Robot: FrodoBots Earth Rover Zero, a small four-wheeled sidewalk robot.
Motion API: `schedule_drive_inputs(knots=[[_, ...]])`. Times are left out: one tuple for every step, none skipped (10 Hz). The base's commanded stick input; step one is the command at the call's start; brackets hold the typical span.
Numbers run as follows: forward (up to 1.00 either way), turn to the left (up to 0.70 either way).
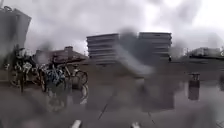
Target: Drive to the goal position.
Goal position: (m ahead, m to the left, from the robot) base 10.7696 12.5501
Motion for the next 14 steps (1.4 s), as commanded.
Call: schedule_drive_inputs(knots=[[0.7,0.0],[0.7,-0.07],[0.7,-0.3],[0.7,-0.22],[0.7,0.0],[0.7,0.0],[0.7,0.0],[0.7,0.0],[0.7,0.0],[0.7,0.0],[0.7,0.0],[0.7,0.0],[0.7,0.0],[0.7,0.0]])
